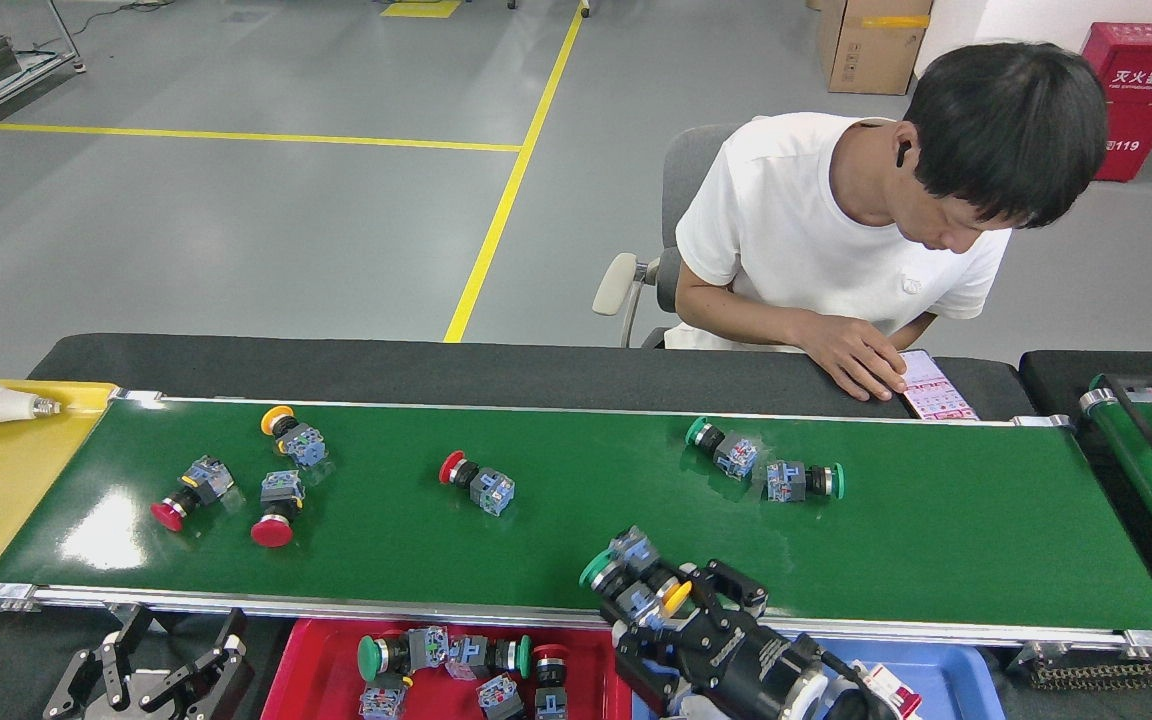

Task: Pick switch part from conveyor to tray

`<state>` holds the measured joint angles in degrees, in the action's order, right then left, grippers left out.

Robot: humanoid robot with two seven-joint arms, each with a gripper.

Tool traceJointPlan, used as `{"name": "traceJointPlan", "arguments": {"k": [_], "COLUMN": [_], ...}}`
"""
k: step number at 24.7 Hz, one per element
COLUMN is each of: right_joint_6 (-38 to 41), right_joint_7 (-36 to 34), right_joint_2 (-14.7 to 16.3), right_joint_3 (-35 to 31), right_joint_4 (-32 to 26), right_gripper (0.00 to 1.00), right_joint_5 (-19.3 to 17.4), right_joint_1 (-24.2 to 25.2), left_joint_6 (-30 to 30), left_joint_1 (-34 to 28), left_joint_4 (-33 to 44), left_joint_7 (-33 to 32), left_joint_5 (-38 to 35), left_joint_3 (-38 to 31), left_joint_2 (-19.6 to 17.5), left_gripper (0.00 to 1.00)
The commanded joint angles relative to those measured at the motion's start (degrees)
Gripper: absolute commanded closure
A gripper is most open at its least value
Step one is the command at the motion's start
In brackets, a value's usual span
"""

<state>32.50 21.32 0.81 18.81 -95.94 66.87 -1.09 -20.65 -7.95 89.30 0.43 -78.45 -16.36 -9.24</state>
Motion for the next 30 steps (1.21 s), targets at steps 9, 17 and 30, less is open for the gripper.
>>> {"name": "traceJointPlan", "arguments": {"k": [9, 17, 30], "right_joint_6": [3.5, -2.3, -15.1], "right_joint_7": [0.6, 0.2, -10.2], "right_joint_2": [-2.5, -2.1, -1.6], "right_joint_3": [4.9, -13.4, -34.5], "right_joint_4": [0.7, -1.1, -1.9], "right_gripper": [0.02, 0.02, 0.03], "right_joint_5": [-0.1, -0.1, 4.0], "right_joint_1": [-2.9, -3.0, 7.6], "left_joint_6": [0.3, 1.8, 2.5], "left_joint_1": [21.4, 29.7, 36.5], "left_joint_4": [-21.3, -37.5, -52.6], "left_joint_7": [-0.5, 1.2, 6.2], "left_joint_5": [-9.0, -10.6, -9.8], "left_joint_3": [2.0, 3.4, 7.1], "left_joint_2": [-1.0, -5.3, -8.9], "left_gripper": [0.00, 0.00, 0.95]}}
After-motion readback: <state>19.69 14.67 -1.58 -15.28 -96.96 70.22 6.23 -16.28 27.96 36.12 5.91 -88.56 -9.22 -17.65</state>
